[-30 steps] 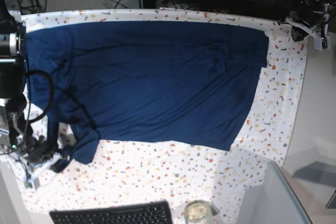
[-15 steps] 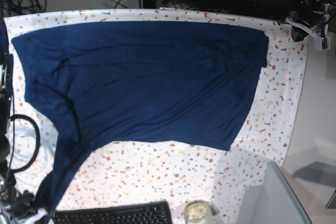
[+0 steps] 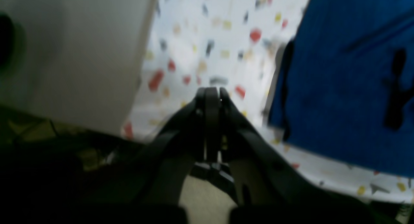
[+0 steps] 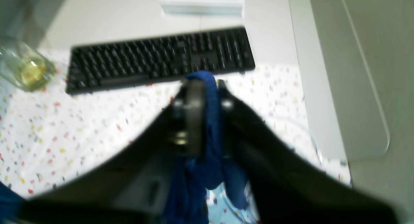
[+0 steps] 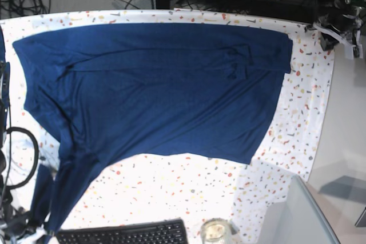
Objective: Layout the t-shirt on the table in an organized manner, then fold the t-shirt properly
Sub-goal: 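Drag the hem corner away from the shirt with the right gripper, then grasp the folded edge with the left gripper and the side with the right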
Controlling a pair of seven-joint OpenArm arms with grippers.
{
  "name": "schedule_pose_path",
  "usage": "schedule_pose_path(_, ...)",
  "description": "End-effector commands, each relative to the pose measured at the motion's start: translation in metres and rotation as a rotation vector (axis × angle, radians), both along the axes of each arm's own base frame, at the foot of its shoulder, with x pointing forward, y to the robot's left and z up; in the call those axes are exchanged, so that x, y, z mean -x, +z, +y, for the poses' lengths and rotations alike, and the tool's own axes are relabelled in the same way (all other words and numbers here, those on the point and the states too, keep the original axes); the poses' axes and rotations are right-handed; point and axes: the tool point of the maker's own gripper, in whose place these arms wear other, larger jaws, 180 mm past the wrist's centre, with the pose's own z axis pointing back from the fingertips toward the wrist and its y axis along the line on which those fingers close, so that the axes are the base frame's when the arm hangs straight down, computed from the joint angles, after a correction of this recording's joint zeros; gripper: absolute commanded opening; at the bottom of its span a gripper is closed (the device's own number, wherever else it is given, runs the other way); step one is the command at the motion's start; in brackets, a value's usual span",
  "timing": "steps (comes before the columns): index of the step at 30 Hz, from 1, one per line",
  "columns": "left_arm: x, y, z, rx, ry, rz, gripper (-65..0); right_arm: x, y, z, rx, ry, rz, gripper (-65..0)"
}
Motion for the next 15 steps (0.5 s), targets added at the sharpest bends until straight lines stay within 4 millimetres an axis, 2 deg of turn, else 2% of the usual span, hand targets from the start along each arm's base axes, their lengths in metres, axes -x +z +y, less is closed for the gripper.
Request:
schedule_pose_path(1,-0.007,0.015,0.004,-0.031,-0.013,-0.041,-65.0,-0.012,0.039,-0.007,0.000,-0.008,-0.091,-36.0)
schedule_pose_path(2,-0.010,0.019,0.001,-0.036,-0.024,-0.051,-65.0,-0.009,0.031,-0.009,0.005,-0.010,-0.057,-28.2)
schedule_pose_path(4,-0.015,0.023,-0.001,-0.045,-0.036,-0.061,-65.0,0.000,0.017,-0.009,0.009,-0.007,0.022,-17.6)
schedule_pose_path(5,-0.016,0.025,-0.002,-0.047,-0.038,-0.057,-65.0,0.004,0.013,-0.009,0.018,-0.001,0.054,-15.5)
schedule_pose_path(7,-0.022,0.025,-0.006,-0.036,-0.047,-0.049,-65.0,0.024,-0.001,-0.011,0.065,0.020,0.131,-18.3)
schedule_pose_path(11,-0.040,0.020,-0.022,-0.009,-0.089,-0.039,-65.0,0.069,-0.032,0.006,0.140,0.086,0.216,-34.8)
schedule_pose_path(13,-0.049,0.016,-0.042,0.019,-0.127,-0.048,-65.0,0.091,-0.053,0.013,0.158,0.109,0.254,-48.2)
schedule_pose_path(15,-0.062,0.014,-0.064,0.048,-0.174,-0.063,-65.0,0.117,-0.081,0.008,0.142,0.096,0.310,-65.0)
